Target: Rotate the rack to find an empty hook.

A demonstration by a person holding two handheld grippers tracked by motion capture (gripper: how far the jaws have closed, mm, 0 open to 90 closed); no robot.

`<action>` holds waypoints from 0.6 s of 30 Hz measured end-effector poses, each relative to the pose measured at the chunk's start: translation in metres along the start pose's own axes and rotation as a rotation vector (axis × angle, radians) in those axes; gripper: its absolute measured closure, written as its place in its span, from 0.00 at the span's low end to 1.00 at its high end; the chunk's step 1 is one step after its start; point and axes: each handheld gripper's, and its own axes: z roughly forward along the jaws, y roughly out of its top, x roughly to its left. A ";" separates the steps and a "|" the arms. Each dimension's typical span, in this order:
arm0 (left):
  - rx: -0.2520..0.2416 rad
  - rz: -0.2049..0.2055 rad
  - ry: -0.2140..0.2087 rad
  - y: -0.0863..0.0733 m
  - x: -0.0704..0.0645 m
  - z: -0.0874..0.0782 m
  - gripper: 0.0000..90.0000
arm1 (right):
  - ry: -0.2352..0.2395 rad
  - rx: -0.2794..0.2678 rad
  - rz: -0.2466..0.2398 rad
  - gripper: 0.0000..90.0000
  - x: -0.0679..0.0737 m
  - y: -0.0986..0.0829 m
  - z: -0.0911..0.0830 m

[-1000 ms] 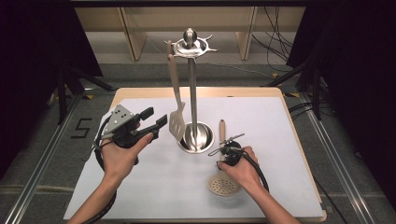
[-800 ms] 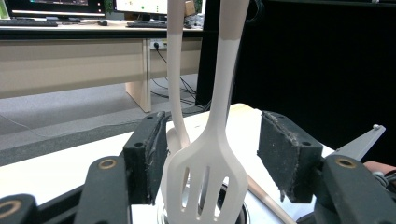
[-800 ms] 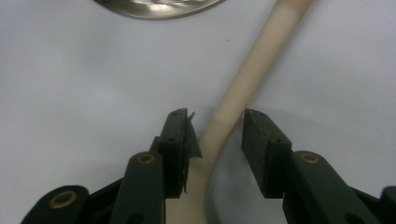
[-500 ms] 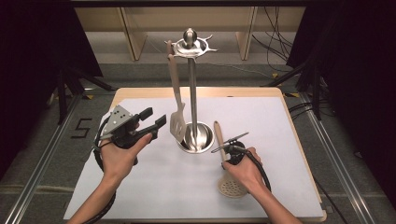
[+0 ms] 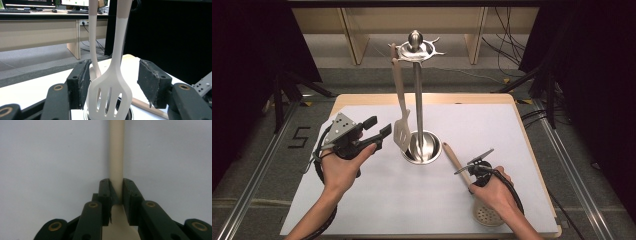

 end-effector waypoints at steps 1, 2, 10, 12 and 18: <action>0.001 0.001 -0.001 0.000 0.000 0.000 0.47 | -0.003 0.002 -0.018 0.87 -0.001 -0.001 0.000; 0.001 0.001 -0.001 0.000 -0.001 0.000 0.47 | -0.001 0.004 -0.027 0.87 -0.001 -0.002 -0.001; -0.003 -0.001 -0.001 0.000 0.000 0.001 0.47 | 0.019 -0.008 -0.045 0.74 -0.001 0.003 -0.001; -0.001 0.000 -0.002 -0.001 0.000 0.001 0.47 | 0.023 -0.031 -0.061 0.71 -0.001 0.005 0.003; -0.001 0.001 -0.001 -0.001 0.000 0.000 0.47 | 0.017 0.003 -0.074 0.71 0.003 0.016 0.006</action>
